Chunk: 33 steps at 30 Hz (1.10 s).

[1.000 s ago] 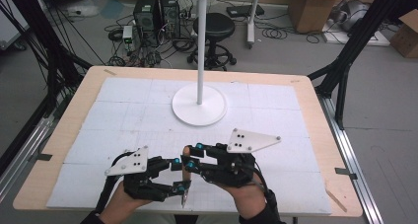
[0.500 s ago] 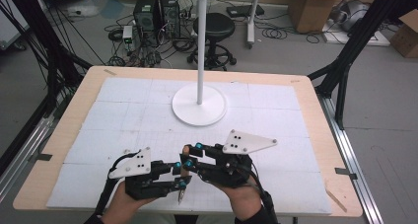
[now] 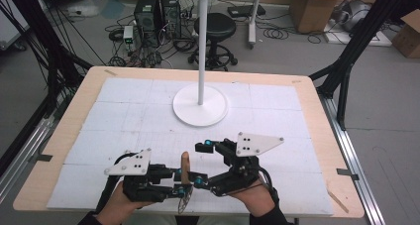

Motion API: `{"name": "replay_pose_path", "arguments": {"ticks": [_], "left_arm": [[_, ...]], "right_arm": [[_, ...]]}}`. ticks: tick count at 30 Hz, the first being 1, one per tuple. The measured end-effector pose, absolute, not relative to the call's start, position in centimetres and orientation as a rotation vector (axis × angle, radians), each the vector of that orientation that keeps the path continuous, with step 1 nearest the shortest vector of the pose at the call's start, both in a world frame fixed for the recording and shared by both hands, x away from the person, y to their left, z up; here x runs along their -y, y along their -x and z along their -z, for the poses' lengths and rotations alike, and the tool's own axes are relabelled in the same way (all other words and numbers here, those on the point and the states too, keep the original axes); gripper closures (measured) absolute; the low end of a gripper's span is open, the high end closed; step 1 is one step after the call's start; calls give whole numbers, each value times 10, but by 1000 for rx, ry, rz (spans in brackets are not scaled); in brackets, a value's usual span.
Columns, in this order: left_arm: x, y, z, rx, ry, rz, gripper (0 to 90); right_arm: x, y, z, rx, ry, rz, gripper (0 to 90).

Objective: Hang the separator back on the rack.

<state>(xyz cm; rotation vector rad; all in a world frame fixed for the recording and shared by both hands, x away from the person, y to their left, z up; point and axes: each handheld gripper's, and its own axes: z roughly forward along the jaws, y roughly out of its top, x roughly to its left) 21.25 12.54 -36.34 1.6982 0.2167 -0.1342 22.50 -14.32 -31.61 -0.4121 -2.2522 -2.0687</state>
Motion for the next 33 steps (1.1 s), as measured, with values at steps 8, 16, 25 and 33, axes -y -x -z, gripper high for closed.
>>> {"name": "replay_pose_path", "arguments": {"ticks": [8, 16, 25, 33], "left_arm": [[-122, -209, 363, -127, -1699, 203, 700], [-122, -208, 363, -112, -1696, 212, 699], [-126, -211, 363, -273, -1677, 16, 448], [-125, -208, 362, -334, -1680, -95, 466]], "right_arm": [[139, -225, 317, 2182, 148, 1998, 541], [135, -224, 318, 2166, 79, 1967, 702], [137, -220, 312, 2194, 450, 2123, 710], [127, -210, 309, 2340, 718, 2164, 709]]}}
